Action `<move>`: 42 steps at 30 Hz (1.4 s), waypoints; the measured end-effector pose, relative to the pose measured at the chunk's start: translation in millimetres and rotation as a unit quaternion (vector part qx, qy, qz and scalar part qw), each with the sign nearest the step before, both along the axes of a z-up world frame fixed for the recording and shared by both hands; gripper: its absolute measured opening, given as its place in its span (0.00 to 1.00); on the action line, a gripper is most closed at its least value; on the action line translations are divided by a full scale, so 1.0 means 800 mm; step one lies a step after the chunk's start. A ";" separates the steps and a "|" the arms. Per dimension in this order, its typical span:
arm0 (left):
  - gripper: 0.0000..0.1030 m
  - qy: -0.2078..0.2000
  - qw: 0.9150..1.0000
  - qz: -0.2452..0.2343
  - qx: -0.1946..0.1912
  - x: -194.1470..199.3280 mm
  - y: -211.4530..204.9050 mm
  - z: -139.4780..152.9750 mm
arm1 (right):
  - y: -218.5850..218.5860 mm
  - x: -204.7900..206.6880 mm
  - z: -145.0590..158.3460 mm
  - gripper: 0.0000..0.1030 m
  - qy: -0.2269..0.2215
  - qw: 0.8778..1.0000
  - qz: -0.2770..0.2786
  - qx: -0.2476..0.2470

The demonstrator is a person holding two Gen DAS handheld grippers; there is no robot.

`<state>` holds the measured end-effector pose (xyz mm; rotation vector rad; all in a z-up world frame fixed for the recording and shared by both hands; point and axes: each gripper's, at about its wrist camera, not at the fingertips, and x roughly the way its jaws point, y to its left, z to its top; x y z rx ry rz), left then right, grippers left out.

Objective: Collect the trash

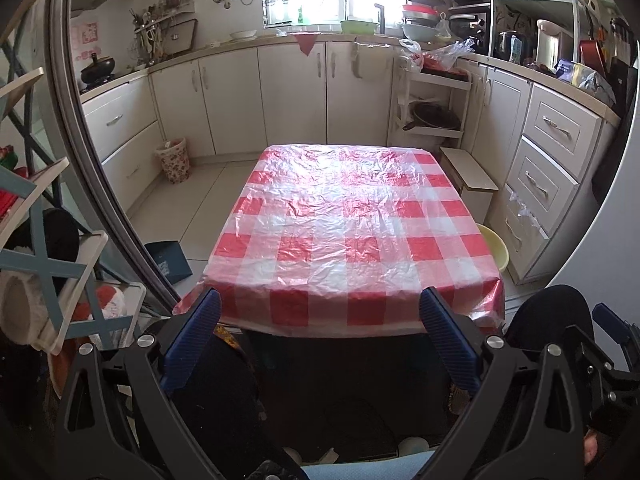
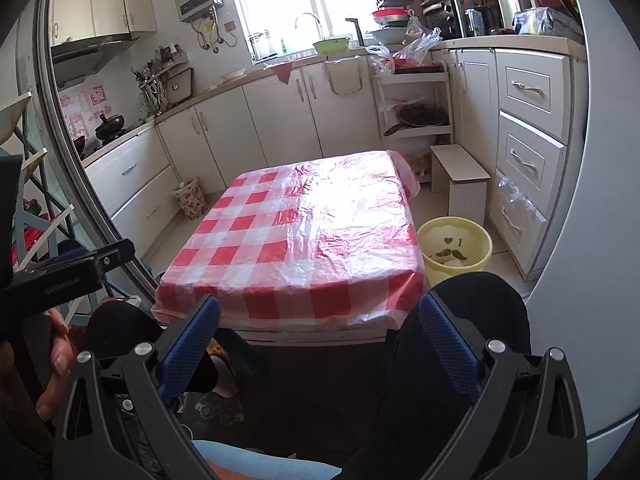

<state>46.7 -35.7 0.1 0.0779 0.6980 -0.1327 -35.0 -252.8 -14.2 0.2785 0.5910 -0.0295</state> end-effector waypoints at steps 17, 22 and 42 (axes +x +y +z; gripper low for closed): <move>0.93 -0.029 0.999 0.014 0.000 -0.029 0.017 0.015 | 0.040 -0.011 0.006 0.93 -0.016 0.999 0.028 -0.030; 0.93 -0.031 0.999 0.018 -0.001 -0.034 0.019 0.015 | 0.037 -0.017 0.006 0.93 -0.020 0.999 0.023 -0.028; 0.93 -0.034 0.999 0.012 0.010 -0.045 0.007 0.021 | 0.045 -0.039 0.031 0.93 -0.073 0.996 0.024 -0.053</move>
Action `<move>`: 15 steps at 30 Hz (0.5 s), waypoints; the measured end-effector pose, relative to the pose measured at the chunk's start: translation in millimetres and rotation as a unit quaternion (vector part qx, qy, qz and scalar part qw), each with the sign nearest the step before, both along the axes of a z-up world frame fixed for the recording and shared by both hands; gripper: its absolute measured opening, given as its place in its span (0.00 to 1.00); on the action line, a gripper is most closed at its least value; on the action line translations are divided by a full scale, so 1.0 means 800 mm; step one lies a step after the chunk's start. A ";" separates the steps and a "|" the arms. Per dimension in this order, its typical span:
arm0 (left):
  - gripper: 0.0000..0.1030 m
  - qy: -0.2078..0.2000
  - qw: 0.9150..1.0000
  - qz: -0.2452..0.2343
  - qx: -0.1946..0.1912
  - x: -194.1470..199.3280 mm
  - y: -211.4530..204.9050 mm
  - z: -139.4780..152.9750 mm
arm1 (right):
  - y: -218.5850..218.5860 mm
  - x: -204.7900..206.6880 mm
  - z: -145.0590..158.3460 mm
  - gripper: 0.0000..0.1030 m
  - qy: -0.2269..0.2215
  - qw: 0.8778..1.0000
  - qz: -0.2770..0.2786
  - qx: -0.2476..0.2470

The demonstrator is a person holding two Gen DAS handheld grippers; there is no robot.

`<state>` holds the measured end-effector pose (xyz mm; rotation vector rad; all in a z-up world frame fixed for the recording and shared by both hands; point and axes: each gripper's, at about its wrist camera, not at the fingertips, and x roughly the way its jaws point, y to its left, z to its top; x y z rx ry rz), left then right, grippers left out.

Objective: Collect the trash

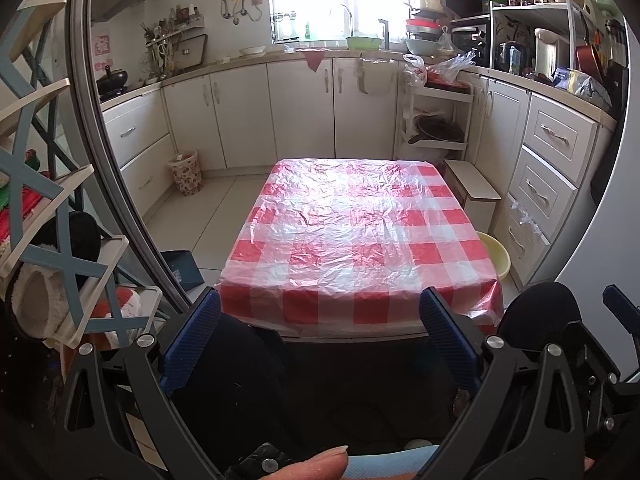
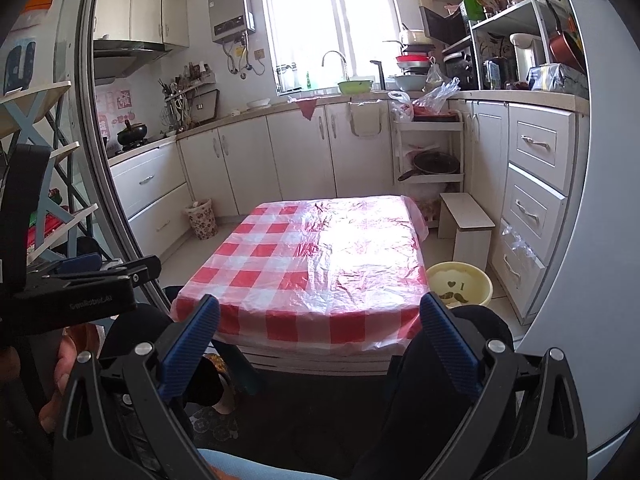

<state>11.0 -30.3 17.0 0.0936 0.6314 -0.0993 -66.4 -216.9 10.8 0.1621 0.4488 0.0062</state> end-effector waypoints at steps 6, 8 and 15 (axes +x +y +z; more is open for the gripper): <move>0.93 -0.009 1.000 0.001 -0.001 -0.007 0.001 0.006 | -0.001 -0.003 0.003 0.93 -0.005 1.000 -0.001 0.003; 0.93 -0.010 1.000 0.001 -0.002 -0.008 0.002 0.007 | -0.002 -0.004 0.003 0.93 -0.005 1.000 -0.001 0.003; 0.93 -0.011 1.000 -0.004 0.002 -0.010 -0.002 0.008 | -0.004 -0.008 0.004 0.93 -0.008 1.000 -0.005 0.006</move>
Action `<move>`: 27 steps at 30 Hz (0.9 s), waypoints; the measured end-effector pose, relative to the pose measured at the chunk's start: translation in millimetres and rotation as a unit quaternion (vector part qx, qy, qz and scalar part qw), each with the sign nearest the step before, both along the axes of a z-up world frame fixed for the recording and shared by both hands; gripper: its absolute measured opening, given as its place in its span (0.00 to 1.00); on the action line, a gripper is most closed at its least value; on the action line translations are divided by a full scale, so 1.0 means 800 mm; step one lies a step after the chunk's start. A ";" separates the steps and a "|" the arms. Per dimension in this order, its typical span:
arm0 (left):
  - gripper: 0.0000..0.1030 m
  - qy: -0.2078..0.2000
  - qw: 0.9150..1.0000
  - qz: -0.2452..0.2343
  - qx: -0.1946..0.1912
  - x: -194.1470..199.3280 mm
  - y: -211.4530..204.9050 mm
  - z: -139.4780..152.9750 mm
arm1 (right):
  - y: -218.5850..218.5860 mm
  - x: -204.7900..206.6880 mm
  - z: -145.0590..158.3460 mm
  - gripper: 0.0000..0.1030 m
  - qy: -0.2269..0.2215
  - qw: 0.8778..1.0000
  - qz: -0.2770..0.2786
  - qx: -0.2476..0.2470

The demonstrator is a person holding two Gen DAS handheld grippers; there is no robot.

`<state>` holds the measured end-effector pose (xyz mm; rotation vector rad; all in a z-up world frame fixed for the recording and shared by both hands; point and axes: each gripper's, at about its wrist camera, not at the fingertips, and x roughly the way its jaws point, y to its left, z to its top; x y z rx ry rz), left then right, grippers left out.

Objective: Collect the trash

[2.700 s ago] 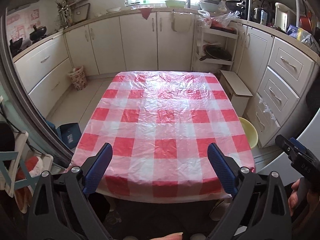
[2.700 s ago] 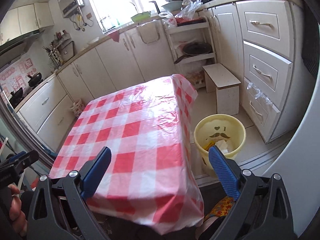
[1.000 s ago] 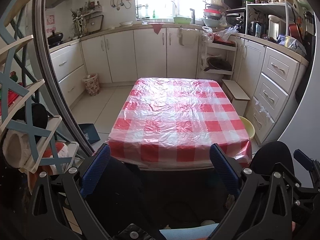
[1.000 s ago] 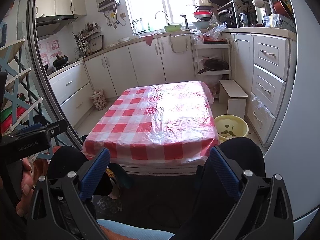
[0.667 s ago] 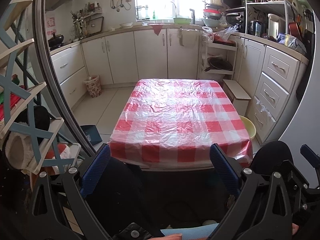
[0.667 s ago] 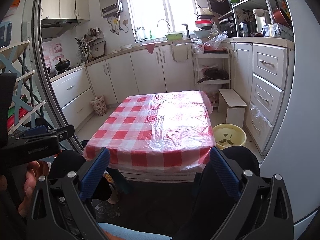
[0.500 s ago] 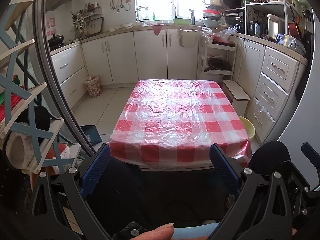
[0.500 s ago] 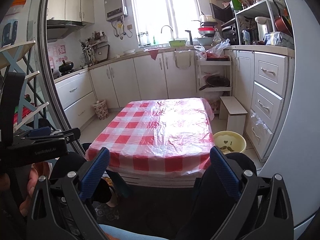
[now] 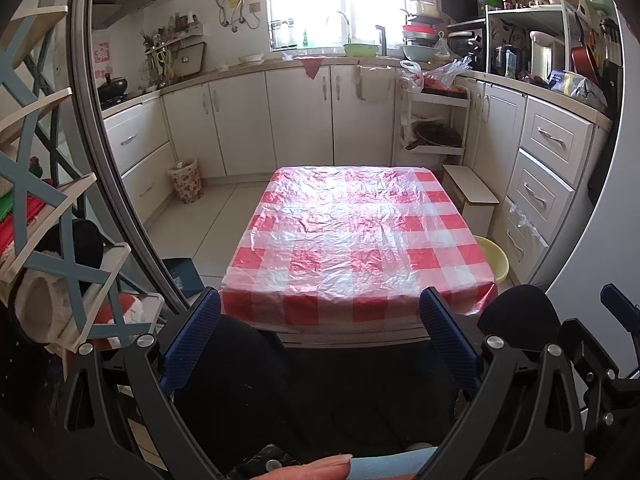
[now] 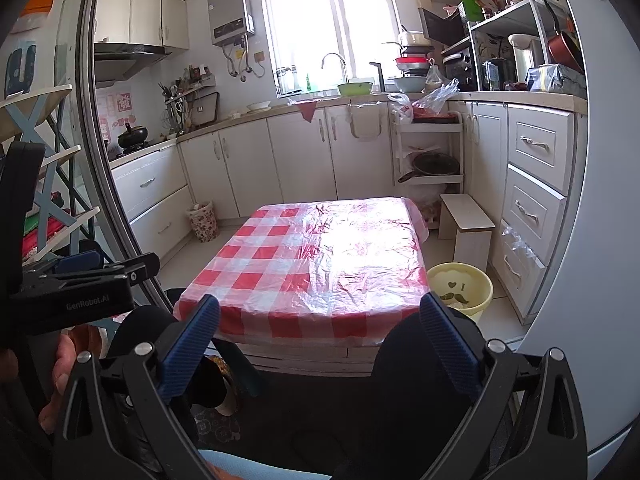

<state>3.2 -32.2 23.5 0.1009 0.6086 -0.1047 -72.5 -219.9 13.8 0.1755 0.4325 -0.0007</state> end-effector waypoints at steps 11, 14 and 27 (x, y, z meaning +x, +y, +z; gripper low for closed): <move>0.93 -0.003 1.000 -0.003 -0.003 -0.002 0.001 0.002 | -0.001 -0.008 0.006 0.93 -0.015 1.000 -0.007 -0.002; 0.93 -0.006 1.000 -0.007 -0.004 -0.006 0.001 0.004 | -0.003 -0.012 0.010 0.93 -0.025 1.000 -0.014 -0.001; 0.93 -0.016 1.000 -0.011 0.000 -0.016 0.001 0.011 | -0.003 -0.017 0.017 0.93 -0.037 0.999 -0.025 -0.010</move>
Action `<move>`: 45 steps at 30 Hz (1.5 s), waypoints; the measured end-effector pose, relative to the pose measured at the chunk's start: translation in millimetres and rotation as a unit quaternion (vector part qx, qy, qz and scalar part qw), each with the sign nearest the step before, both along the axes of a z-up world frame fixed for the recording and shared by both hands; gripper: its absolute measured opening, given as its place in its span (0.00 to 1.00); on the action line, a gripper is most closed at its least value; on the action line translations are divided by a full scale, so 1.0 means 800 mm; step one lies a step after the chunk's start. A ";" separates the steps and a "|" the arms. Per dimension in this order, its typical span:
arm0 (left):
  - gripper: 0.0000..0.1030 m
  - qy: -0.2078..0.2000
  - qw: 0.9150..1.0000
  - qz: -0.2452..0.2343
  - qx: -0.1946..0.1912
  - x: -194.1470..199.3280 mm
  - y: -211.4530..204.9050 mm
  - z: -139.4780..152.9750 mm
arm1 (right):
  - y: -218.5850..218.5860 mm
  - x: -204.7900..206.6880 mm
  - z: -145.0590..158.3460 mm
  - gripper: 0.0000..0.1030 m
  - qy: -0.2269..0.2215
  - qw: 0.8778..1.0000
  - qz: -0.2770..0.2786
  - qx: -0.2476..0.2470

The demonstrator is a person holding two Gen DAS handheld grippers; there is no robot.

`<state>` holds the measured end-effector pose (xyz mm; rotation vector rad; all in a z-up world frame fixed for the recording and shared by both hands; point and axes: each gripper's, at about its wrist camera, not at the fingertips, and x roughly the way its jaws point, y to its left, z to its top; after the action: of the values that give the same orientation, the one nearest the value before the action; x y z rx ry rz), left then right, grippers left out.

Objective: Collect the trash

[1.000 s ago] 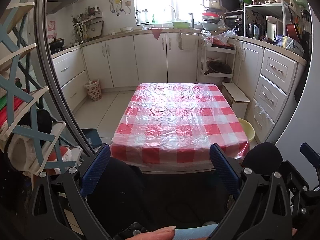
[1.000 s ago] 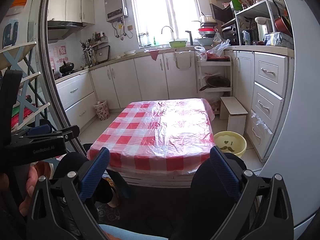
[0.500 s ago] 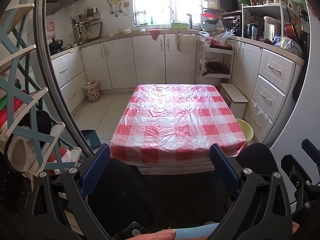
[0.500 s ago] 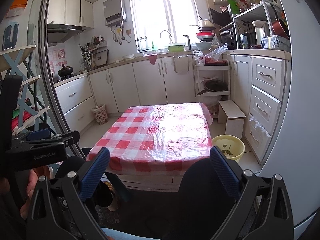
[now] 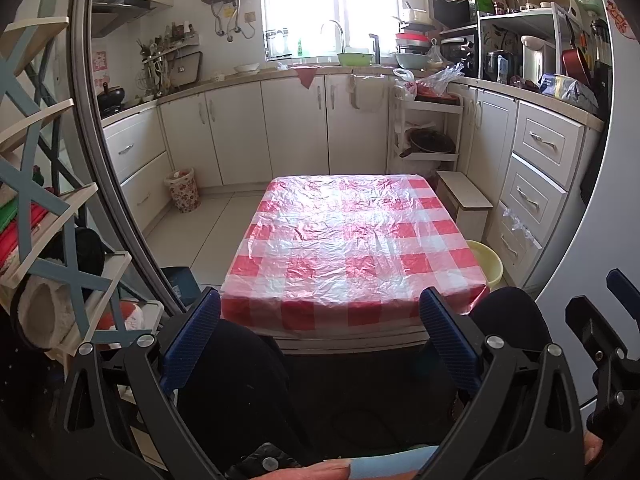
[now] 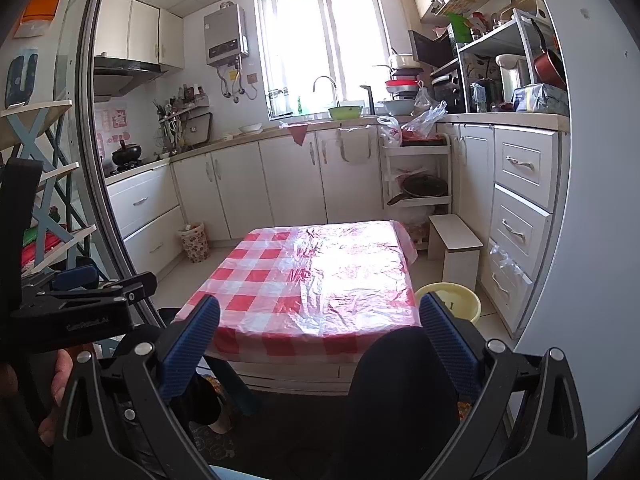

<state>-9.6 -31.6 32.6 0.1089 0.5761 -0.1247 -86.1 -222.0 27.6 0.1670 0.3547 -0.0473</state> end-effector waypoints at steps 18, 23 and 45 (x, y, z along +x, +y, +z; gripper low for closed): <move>0.93 0.009 1.000 0.003 0.012 0.000 -0.001 -0.008 | 0.009 0.006 -0.007 0.93 0.005 1.000 0.003 -0.005; 0.93 0.007 1.000 0.004 0.011 0.000 -0.002 -0.010 | 0.009 0.004 -0.007 0.93 0.003 1.000 0.002 -0.008; 0.93 0.004 1.000 0.005 0.018 -0.004 -0.009 -0.008 | 0.009 0.003 -0.005 0.93 0.004 1.000 -0.001 -0.008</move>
<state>-12.6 -38.4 26.0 0.1404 0.5869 -0.1056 -83.8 -214.7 23.2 0.1511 0.3631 -0.0525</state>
